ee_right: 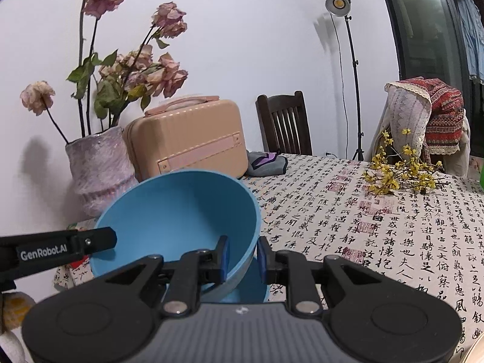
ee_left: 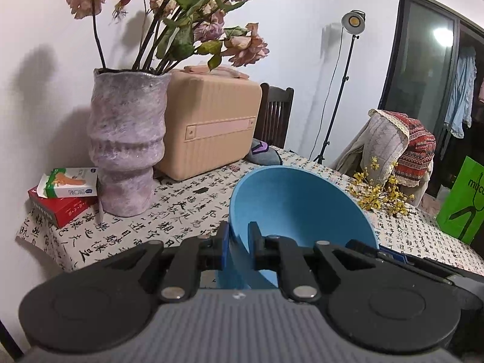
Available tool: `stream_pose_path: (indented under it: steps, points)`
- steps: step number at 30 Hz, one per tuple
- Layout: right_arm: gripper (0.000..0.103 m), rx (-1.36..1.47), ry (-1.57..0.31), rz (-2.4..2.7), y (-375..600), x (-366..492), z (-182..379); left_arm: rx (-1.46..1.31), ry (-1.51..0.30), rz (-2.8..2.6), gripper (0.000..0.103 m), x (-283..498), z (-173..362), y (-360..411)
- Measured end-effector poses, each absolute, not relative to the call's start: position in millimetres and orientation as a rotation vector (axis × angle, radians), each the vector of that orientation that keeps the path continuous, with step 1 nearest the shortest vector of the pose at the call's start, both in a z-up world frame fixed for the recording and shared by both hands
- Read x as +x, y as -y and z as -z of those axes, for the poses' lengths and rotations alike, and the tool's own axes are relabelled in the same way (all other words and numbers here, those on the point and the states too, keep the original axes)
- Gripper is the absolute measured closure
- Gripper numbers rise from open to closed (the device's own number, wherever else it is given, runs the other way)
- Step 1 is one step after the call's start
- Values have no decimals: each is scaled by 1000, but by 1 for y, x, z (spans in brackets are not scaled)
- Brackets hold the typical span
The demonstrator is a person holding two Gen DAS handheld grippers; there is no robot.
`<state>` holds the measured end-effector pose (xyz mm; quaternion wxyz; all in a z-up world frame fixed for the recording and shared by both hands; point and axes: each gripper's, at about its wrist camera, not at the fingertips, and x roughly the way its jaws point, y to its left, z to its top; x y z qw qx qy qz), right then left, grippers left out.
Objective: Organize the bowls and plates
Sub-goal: 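Lower the held blue bowl with both grippers onto the other blue bowl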
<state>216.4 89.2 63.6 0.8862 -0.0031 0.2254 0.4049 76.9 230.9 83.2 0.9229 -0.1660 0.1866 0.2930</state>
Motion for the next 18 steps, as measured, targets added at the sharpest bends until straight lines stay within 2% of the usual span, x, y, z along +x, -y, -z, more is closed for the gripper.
stream_pose_path:
  steps: [18]
  points:
    - [84,-42,-514,-810,-100,217,-41,-372,-459,-590,91,85,-54,-241]
